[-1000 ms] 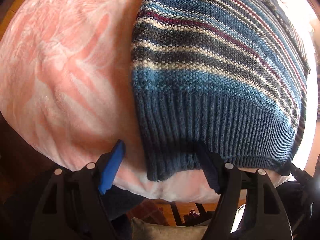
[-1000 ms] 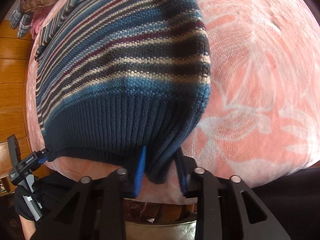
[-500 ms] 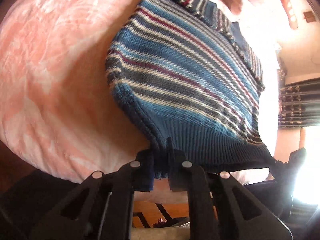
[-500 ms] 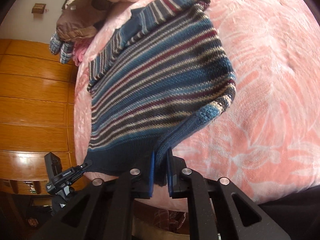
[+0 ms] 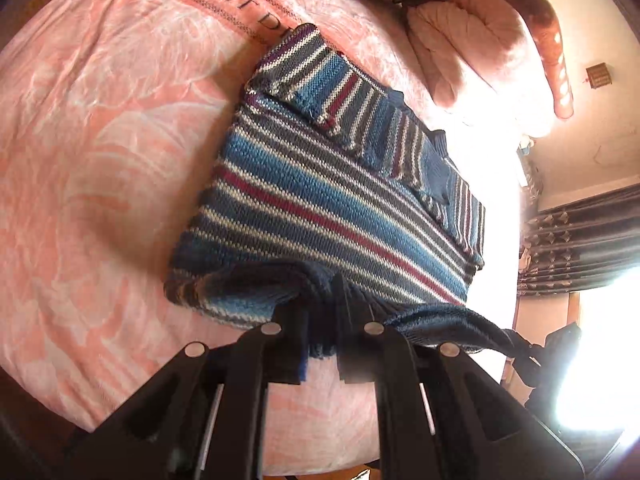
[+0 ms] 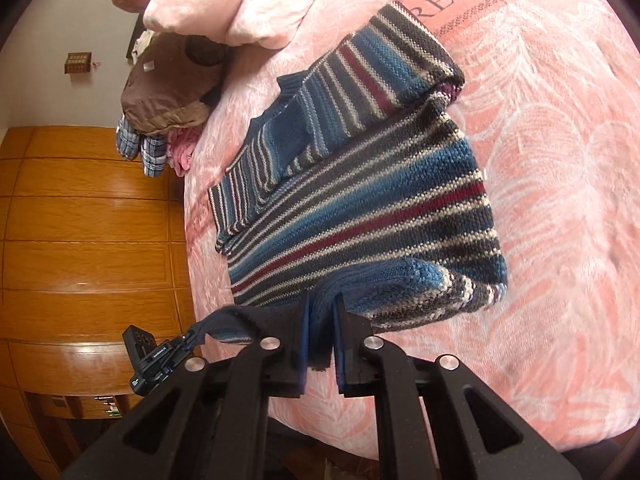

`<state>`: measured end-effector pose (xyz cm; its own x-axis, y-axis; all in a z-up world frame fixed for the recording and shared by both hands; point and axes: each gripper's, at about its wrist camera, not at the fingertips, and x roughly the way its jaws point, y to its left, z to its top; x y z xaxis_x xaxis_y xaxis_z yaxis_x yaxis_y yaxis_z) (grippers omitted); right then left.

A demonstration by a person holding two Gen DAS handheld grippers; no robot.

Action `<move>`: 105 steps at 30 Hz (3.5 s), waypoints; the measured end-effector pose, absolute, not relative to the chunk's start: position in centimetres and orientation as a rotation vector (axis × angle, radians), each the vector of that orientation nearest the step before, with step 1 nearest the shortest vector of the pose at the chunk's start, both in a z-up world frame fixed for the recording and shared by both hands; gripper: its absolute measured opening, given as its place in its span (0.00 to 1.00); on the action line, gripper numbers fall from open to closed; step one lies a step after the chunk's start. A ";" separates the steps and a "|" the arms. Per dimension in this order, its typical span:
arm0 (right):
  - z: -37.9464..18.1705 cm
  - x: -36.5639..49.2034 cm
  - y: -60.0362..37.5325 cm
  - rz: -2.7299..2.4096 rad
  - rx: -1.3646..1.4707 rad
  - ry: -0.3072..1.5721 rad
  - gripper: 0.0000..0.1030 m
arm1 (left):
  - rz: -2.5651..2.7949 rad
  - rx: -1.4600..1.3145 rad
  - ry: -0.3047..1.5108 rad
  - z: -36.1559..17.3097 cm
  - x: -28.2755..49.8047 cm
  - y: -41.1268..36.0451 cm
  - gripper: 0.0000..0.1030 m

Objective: Fold small clothes
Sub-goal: 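Lay the hem over the collar with both tools, folding the sweater in half, then open both tools and release the folded hem onto the sweater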

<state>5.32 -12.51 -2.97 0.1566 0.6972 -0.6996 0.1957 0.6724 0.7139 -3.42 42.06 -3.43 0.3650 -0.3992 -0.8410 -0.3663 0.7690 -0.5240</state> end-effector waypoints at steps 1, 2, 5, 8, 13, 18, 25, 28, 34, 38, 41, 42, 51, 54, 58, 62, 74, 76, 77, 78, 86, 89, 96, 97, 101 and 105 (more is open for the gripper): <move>-3.3 6.2 -12.6 0.417 0.807 1.409 0.09 | -0.025 -0.728 1.236 -3.7 -2.3 42.0 0.08; -3.6 7.1 -12.5 0.414 0.797 1.418 0.09 | -0.025 -0.716 1.244 -4.2 -1.3 41.9 0.08; -5.2 9.7 -12.2 0.402 0.775 1.446 0.09 | -0.023 -0.706 1.264 -6.1 1.6 41.9 0.09; -7.2 12.2 -11.7 0.390 0.766 1.474 0.09 | -0.003 -0.707 1.293 -8.3 3.5 42.2 0.12; -10.6 15.4 -11.1 0.344 0.799 1.530 0.13 | 0.004 -0.808 1.342 -10.7 5.5 43.7 0.15; -11.6 16.2 -11.0 0.296 0.798 1.570 0.23 | 0.018 -1.062 1.314 -11.1 5.4 47.1 0.33; -7.4 17.0 -12.3 0.268 0.577 1.455 0.44 | -0.015 -0.755 1.250 -7.4 6.6 46.3 0.38; -6.8 17.0 -10.2 0.347 0.383 1.443 0.64 | -0.066 -0.459 1.262 -7.0 7.1 43.3 0.42; -9.0 16.3 -6.2 0.450 0.106 1.458 0.64 | -0.134 -0.189 1.331 -9.5 7.4 40.2 0.42; -10.4 16.6 -5.3 0.487 0.032 1.476 0.65 | -0.146 -0.133 1.360 -11.3 7.5 39.8 0.48; -11.0 16.8 -5.1 0.478 0.013 1.487 0.66 | -0.147 -0.105 1.399 -12.7 7.5 39.6 0.48; -11.3 17.0 -4.7 0.484 0.009 1.482 0.66 | -0.145 -0.094 1.408 -13.2 7.5 39.3 0.49; -12.5 16.4 -1.9 0.519 -0.100 1.474 0.41 | -0.167 -0.057 1.396 -13.3 7.5 38.4 0.34; -12.3 16.2 -1.3 0.533 -0.113 1.458 0.16 | -0.180 -0.066 1.391 -13.0 7.5 38.0 0.19; -11.1 16.5 -1.7 0.540 -0.051 1.439 0.11 | -0.204 -0.063 1.363 -12.0 7.3 37.3 0.13; -9.4 16.4 -2.7 0.562 0.009 1.411 0.11 | -0.246 -0.102 1.328 -10.8 7.7 36.6 0.12; -1.6 16.3 -7.9 0.589 0.228 1.260 0.10 | -0.308 -0.267 1.090 -2.5 7.3 38.4 0.10; -0.3 17.1 -8.4 0.582 0.257 1.224 0.10 | -0.290 -0.286 1.041 -1.4 8.1 38.5 0.10; 0.3 17.6 -8.5 0.579 0.266 1.207 0.10 | -0.285 -0.296 1.022 -1.0 8.7 38.4 0.10; 0.8 18.2 -8.6 0.573 0.264 1.191 0.10 | -0.277 -0.301 1.005 -0.6 9.2 38.4 0.10; 2.3 25.1 -7.8 0.505 0.226 1.144 0.10 | -0.188 -0.318 0.939 0.1 16.4 38.5 0.10; 1.6 27.9 -7.8 0.475 0.246 1.145 0.10 | -0.150 -0.314 0.935 -0.6 19.4 38.2 0.11; -3.3 33.0 -6.6 0.395 0.236 1.210 0.10 | -0.062 -0.292 1.000 -5.5 24.2 37.4 0.11; -4.2 33.5 -6.5 0.383 0.232 1.223 0.10 | -0.050 -0.294 1.011 -6.3 24.7 37.5 0.11; -7.2 34.5 -6.1 0.344 0.224 1.260 0.10 | -0.005 -0.297 1.045 -9.2 25.6 38.0 0.11; -9.3 35.2 -5.8 0.319 0.218 1.284 0.10 | 0.025 -0.295 1.067 -11.1 25.9 38.7 0.16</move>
<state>35.17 -5.83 -9.27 0.2487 0.3515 -0.9025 -0.1116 0.9360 0.3338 25.87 38.72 -11.05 0.4862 -0.1216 -0.8653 -0.1625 0.9604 -0.2263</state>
